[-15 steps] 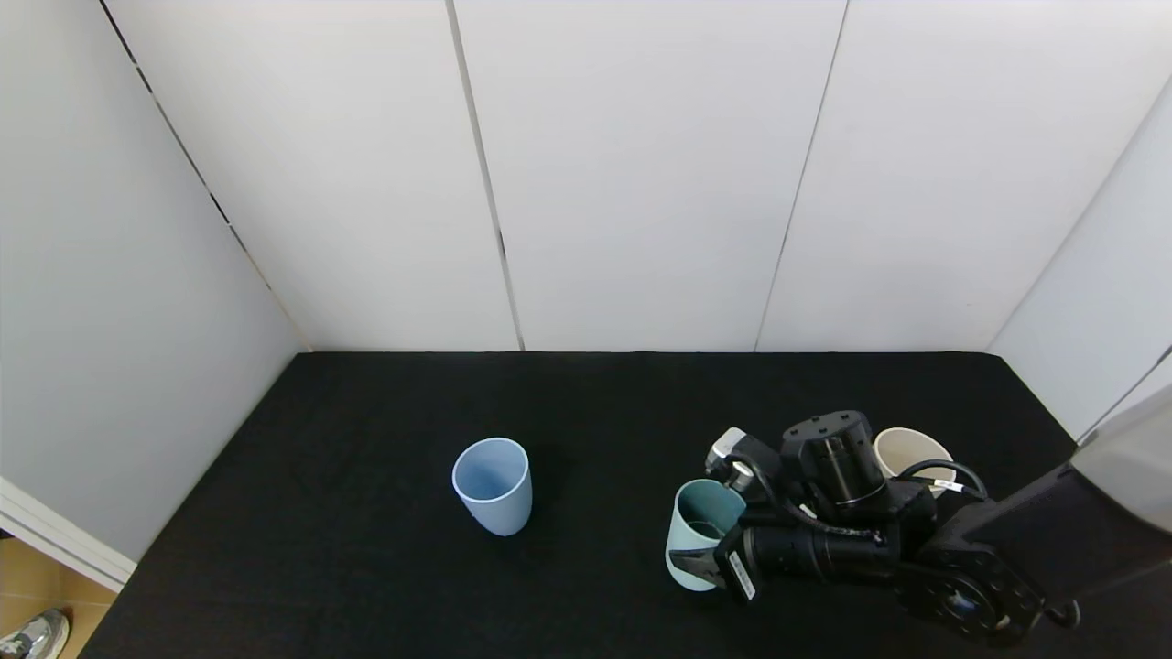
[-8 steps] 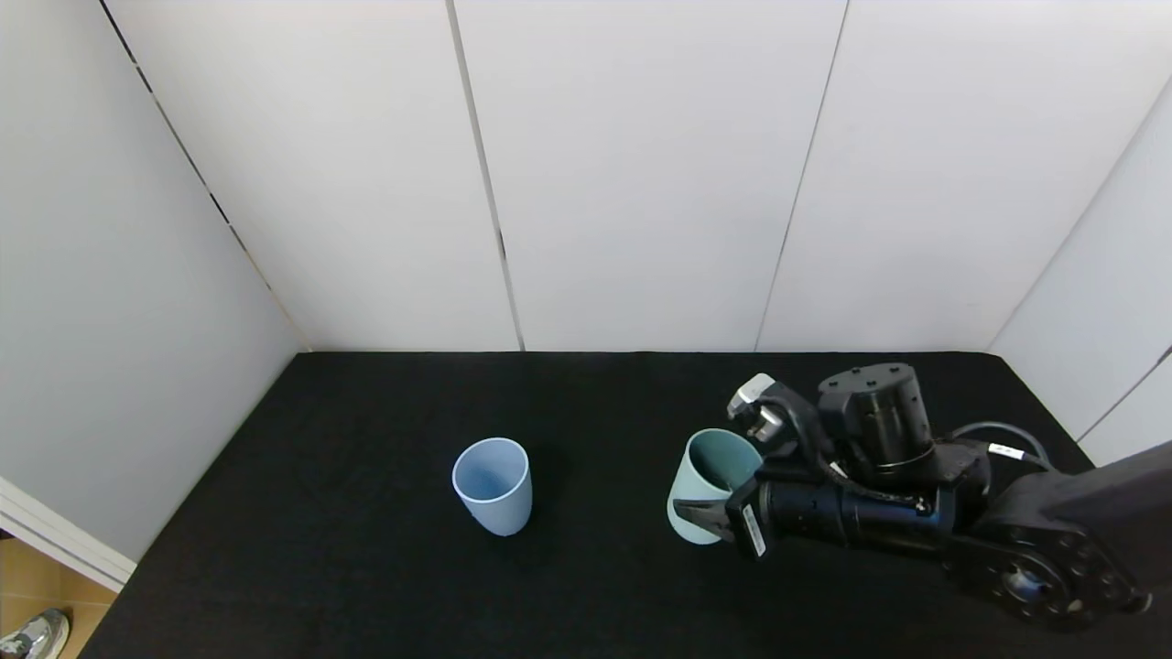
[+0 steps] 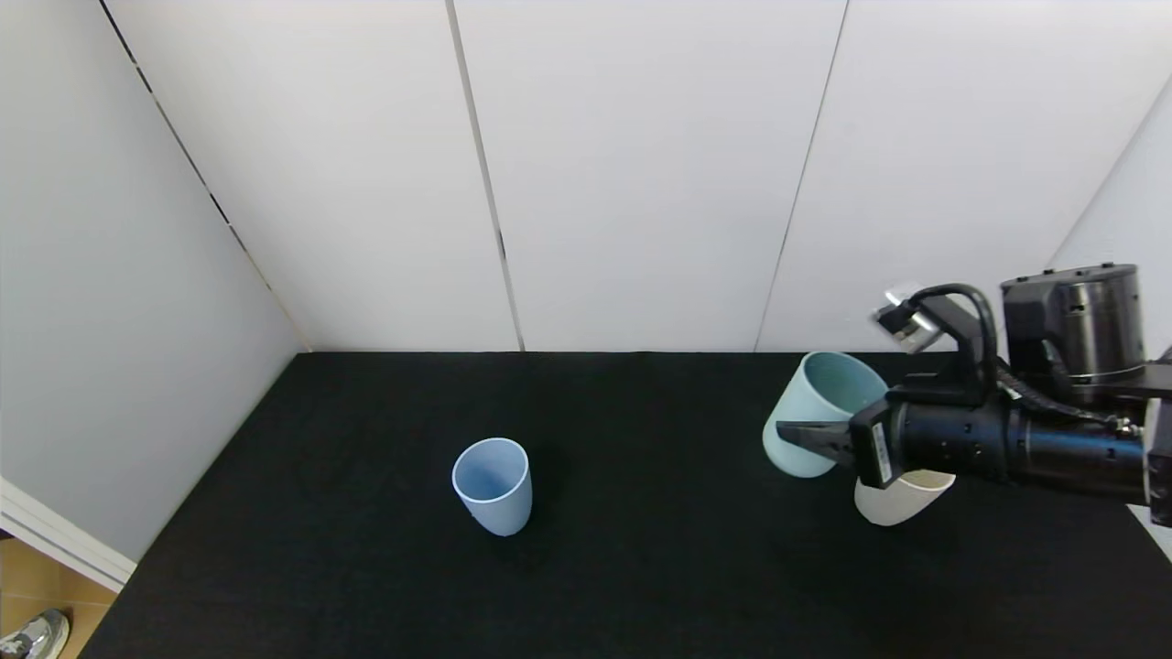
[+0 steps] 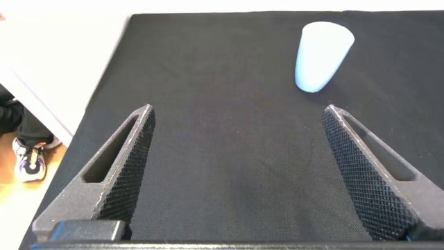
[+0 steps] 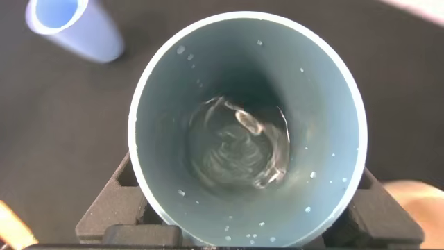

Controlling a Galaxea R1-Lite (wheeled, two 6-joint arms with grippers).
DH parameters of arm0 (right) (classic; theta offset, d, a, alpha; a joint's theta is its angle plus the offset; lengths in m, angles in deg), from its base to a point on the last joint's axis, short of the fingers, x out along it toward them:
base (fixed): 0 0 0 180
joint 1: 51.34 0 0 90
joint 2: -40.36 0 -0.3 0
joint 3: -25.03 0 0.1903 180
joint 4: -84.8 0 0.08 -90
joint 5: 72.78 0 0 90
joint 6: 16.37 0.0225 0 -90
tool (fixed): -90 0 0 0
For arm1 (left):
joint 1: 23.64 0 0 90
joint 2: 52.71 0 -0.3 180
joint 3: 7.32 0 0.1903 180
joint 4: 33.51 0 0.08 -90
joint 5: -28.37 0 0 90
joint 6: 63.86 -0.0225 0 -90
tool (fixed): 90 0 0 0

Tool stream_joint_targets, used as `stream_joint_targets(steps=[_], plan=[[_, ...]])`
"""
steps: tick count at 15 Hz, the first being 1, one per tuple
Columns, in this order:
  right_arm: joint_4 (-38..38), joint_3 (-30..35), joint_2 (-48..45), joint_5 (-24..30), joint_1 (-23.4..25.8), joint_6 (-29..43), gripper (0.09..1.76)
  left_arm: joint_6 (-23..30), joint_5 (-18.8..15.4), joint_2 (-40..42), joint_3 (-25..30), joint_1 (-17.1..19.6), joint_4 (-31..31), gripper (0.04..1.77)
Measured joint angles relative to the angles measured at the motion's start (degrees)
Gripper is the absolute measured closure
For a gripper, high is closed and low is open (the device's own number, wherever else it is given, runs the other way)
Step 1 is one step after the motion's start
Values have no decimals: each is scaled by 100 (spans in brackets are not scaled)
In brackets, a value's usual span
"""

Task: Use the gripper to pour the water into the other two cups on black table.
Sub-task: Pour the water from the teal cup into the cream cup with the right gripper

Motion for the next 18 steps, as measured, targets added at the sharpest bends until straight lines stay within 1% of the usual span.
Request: stream_joint_targets(steps=[4,10,14,18], plan=[[-521,124,-703,35,733,-160,65,-2,0,0,0,0,0,9],[-1629,217,-1723,30,1569,-862,65,0,0,0,0,0,0,9],[-1725,571,-1993,2,1891,-1559,65,0,0,0,0,0,0,9],[-1710,692,-1819,-15,2278,-2370,65,0,0,0,0,0,-2,9]])
